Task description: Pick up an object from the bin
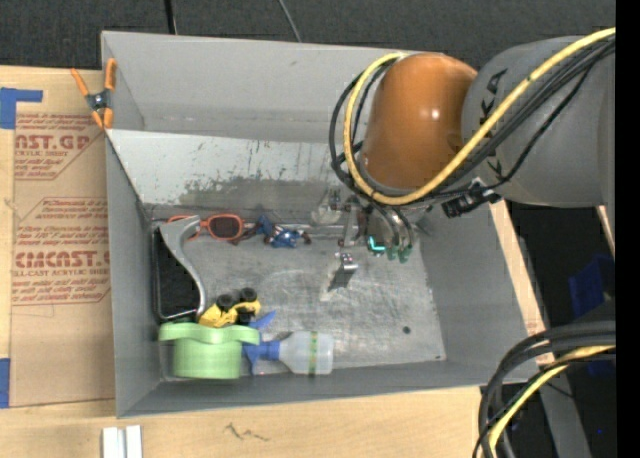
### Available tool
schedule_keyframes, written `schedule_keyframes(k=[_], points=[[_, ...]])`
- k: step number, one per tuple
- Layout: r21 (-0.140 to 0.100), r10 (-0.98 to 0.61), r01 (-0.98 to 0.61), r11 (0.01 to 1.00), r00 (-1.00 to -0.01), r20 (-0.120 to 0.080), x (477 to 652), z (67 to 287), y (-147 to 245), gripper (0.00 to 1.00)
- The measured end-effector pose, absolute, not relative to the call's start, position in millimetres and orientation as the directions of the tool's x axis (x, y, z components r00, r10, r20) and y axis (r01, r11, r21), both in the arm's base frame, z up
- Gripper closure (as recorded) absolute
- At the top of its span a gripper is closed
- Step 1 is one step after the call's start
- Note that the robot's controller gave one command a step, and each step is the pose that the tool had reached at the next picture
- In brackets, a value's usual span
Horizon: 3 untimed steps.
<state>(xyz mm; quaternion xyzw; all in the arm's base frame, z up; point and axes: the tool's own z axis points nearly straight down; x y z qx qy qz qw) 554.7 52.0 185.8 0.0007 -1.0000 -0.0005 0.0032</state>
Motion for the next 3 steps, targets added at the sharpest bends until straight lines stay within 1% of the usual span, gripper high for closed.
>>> schedule_keyframes(k=[1,2,3], points=[[0.001,-0.001,-0.001,1.000,-1.000,-0.001,556.4,190,52,0.00],[-0.001,-0.111,-0.111,0.994,-0.994,-0.012,537.0,173,56,0.00],[0.002,-0.332,-0.332,0.943,-0.943,0.001,480.9,147,39,0.00]])
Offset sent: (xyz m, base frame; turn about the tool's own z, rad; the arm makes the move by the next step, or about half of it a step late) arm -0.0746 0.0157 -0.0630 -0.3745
